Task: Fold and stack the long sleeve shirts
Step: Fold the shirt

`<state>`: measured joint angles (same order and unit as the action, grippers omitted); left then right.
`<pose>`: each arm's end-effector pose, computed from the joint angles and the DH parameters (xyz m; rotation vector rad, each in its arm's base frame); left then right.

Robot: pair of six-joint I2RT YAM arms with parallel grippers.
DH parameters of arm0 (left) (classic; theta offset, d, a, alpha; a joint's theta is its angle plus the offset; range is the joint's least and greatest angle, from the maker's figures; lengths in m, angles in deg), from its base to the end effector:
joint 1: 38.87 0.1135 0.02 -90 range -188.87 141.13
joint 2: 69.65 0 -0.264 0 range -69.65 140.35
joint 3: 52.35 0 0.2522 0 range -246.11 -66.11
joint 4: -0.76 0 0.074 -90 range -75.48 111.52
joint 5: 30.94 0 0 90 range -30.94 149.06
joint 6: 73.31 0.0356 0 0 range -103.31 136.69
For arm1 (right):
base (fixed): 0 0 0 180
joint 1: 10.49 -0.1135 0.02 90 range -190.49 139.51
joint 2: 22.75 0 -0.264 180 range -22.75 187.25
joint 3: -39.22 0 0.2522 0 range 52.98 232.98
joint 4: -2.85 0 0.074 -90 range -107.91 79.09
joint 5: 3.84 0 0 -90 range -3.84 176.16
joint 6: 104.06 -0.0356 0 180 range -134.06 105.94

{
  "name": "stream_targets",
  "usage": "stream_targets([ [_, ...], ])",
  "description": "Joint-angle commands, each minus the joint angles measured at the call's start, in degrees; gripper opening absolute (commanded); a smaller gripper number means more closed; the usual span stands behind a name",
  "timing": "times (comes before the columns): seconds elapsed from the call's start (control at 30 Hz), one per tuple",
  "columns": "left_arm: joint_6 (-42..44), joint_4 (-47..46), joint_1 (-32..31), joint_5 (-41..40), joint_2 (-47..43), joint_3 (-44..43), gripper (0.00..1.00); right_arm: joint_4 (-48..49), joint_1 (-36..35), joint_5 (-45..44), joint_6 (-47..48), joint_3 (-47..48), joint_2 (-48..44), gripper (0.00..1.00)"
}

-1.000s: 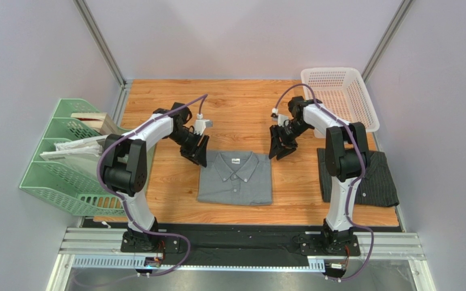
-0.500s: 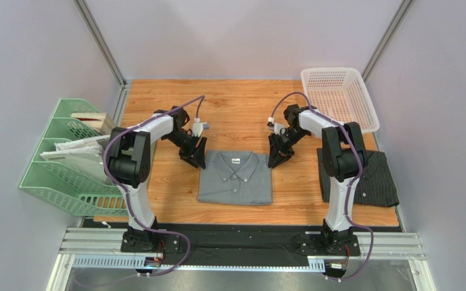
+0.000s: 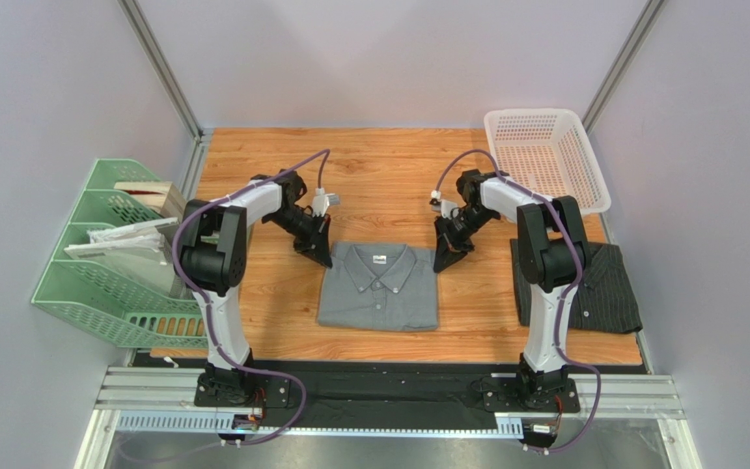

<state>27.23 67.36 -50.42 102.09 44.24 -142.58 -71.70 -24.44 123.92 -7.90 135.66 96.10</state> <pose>0.3454 -0.0954 0.1536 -0.5555 -2.8593 1.1482 0.3520 0.1099 0.1472 0.4356 -2.7930 -0.9526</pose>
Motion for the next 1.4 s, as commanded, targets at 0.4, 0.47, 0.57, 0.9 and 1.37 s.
stream_targets([
  [0.4, -0.6, -0.7, 0.1, 2.7, -1.7, -1.9, 0.00, -1.6, 0.8, 0.6, 0.4, 2.2, -1.5, 0.32],
  [0.47, -0.6, -0.7, 0.1, 2.9, -1.6, -1.9, 0.00, -0.9, 0.4, 0.9, -0.1, 1.5, -1.4, 0.36],
  [0.57, -0.7, -0.8, 0.0, 3.0, -1.5, -2.0, 0.00, 0.3, 0.2, 0.6, -1.1, 0.8, -1.1, 0.37],
  [0.9, -1.0, -1.0, 0.1, 2.9, -1.2, -1.8, 0.00, 2.1, -0.4, 1.0, -1.6, 0.7, 1.6, 0.36],
  [1.37, -0.8, -0.9, 0.0, 2.6, -3.8, -0.5, 0.00, 2.1, -0.3, 0.2, -1.1, -0.6, -3.8, 0.00],
])
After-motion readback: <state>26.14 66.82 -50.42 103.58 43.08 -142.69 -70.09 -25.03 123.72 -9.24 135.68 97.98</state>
